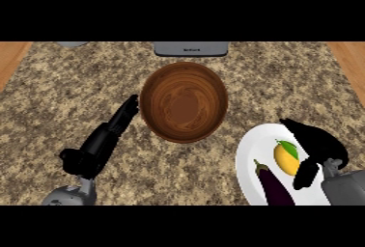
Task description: Pick the lemon from the plate and place it in the bowl
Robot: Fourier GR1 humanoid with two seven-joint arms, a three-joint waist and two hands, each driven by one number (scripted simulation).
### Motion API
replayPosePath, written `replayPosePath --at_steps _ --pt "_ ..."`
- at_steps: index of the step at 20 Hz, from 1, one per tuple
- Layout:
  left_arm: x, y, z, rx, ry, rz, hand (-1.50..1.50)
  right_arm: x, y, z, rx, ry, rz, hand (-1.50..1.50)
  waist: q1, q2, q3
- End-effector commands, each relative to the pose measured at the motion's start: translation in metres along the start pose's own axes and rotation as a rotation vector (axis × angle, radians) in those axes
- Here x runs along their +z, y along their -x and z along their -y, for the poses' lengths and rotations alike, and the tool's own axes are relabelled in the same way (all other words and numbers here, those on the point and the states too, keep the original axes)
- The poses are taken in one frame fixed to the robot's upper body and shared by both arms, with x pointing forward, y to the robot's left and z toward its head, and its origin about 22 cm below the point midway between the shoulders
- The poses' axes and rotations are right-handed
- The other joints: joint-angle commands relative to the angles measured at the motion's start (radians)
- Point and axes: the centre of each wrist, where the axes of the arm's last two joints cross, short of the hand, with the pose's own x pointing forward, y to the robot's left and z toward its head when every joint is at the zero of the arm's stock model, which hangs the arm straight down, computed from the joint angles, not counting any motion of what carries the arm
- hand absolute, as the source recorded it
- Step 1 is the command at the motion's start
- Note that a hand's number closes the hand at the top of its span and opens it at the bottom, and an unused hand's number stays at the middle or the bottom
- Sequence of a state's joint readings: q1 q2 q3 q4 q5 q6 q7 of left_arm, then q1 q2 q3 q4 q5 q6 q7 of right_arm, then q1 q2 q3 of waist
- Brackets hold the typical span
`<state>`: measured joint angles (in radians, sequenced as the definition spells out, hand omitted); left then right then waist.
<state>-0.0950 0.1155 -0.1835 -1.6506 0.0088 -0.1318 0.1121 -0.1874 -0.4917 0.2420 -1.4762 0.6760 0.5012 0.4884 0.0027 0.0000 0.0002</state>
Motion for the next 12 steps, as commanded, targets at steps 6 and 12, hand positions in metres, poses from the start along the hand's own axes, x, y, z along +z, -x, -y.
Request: replayPosePath --at_steps 6,12 --pt "-0.01 0.011 -0.011 -0.004 -0.015 0.004 0.0 -0.013 0.008 0.002 -0.015 0.031 0.108 1.5 -0.002 0.0 0.0" --pt "-0.017 0.028 0.0 0.005 0.002 0.015 0.0 -0.042 0.005 -0.013 -0.007 0.128 0.135 1.5 0.0 0.002 0.0"
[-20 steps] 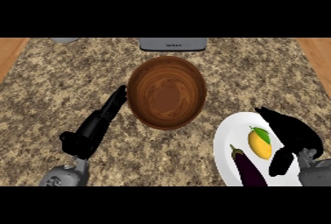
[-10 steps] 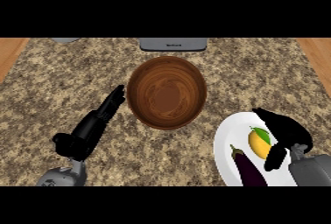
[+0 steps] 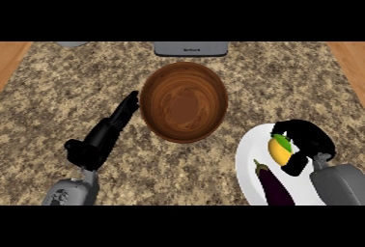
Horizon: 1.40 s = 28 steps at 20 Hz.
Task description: Pick the lemon from the plate and place it in the bowl
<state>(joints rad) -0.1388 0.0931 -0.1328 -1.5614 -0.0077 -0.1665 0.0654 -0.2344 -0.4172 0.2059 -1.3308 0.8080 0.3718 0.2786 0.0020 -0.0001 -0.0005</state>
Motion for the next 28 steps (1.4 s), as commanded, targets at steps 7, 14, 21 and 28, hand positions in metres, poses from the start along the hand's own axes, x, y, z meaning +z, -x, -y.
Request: replayPosePath --at_steps 7,14,21,28 --pt "0.0 -0.001 0.017 0.009 0.05 0.003 0.0 0.015 -0.191 -0.026 0.011 0.082 0.128 1.5 0.056 0.0 -0.002" --pt "-0.019 -0.017 0.034 0.004 0.138 0.037 0.0 0.022 -0.256 -0.014 0.094 0.218 0.016 1.5 0.14 0.014 -0.001" --pt "-0.019 -0.013 0.027 -0.001 0.137 0.021 0.0 0.046 -0.308 0.025 0.03 0.562 -0.076 1.5 0.138 0.007 -0.002" --pt "-0.02 -0.007 0.025 0.005 0.112 0.019 0.0 0.078 -0.334 0.07 -0.258 0.801 0.024 1.5 0.109 0.004 -0.002"
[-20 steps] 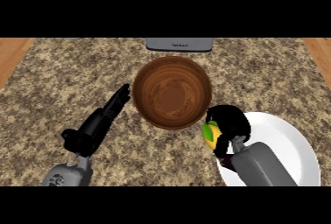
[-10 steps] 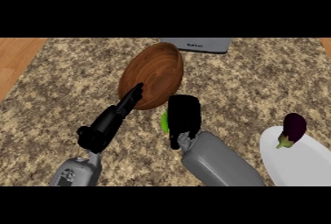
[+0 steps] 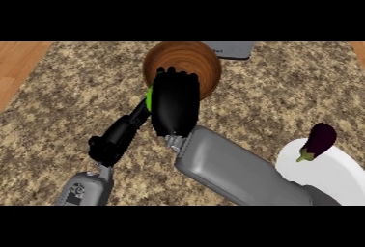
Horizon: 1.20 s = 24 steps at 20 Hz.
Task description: Pick the lemon from the plate and place it in the bowl
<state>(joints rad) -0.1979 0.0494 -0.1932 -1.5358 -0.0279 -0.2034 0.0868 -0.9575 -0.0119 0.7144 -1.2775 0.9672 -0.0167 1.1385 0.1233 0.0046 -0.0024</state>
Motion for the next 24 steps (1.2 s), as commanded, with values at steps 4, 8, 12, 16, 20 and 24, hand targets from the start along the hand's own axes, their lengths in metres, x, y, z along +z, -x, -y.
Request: replayPosePath --at_steps 4,8,12,16,20,24 --pt "-0.001 0.001 -0.004 0.005 -0.014 -0.018 0.0 -0.002 -0.022 0.025 -0.242 0.158 -0.187 1.5 -0.021 0.001 0.0" --pt "0.002 -0.004 -0.002 -0.002 -0.016 0.004 0.0 -0.02 -0.023 0.019 -0.14 0.155 -0.272 1.5 -0.036 -0.001 0.0" --pt "0.006 0.002 0.0 0.014 -0.045 -0.004 0.0 -0.033 -0.02 0.001 -0.042 0.227 -0.295 1.5 -0.043 0.001 0.0" --pt "0.006 0.001 -0.014 0.001 -0.074 -0.01 0.0 -0.051 -0.011 -0.006 0.003 0.301 -0.293 1.5 -0.082 0.002 0.001" --pt "0.01 -0.003 -0.017 -0.019 -0.087 -0.019 0.0 -0.064 0.001 -0.016 0.047 0.243 -0.321 1.5 -0.087 0.001 0.002" --pt "0.009 -0.003 -0.024 -0.011 -0.074 0.002 0.0 -0.079 0.04 -0.042 -0.04 -0.037 -0.441 1.5 -0.078 0.013 0.002"
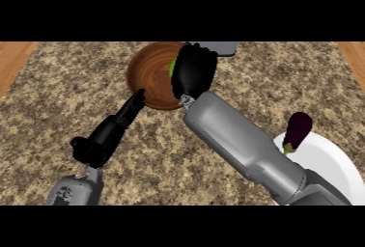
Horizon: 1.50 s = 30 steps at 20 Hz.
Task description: Pick the lemon from the plate and place it in the bowl
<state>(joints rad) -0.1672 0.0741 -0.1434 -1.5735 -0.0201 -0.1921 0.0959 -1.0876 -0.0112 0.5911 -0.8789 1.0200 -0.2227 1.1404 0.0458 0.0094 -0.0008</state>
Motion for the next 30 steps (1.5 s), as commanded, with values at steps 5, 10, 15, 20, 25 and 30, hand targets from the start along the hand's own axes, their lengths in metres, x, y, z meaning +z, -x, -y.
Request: replayPosePath --at_steps 5,10,15,20,25,30 --pt "0.014 0.009 -0.007 0.001 0.005 -0.007 0.0 -0.018 0.033 -0.032 -0.213 -0.28 -0.194 -1.5 0.002 0.002 0.001" --pt "0.011 0.006 -0.002 -0.004 -0.013 -0.011 0.0 -0.027 0.033 -0.032 -0.327 -0.151 -0.097 -1.5 -0.016 -0.003 0.001" --pt "0.006 0.004 -0.002 0.01 -0.033 -0.008 0.0 -0.028 0.028 -0.017 -0.473 -0.005 -0.163 -1.5 -0.037 -0.008 0.001" --pt "0.02 0.007 -0.004 0.013 -0.047 -0.017 0.0 -0.039 0.056 -0.013 -0.628 0.108 -0.287 -1.5 -0.053 -0.015 0.001" --pt "0.024 0.01 -0.015 0.007 -0.076 -0.039 0.0 -0.022 0.096 -0.009 -0.693 0.11 -0.357 -1.5 -0.084 -0.025 0.001" --pt "0.027 0.018 -0.013 0.018 -0.104 -0.044 0.0 0.006 0.15 -0.001 -0.747 0.212 -0.379 -1.5 -0.101 -0.027 0.001"
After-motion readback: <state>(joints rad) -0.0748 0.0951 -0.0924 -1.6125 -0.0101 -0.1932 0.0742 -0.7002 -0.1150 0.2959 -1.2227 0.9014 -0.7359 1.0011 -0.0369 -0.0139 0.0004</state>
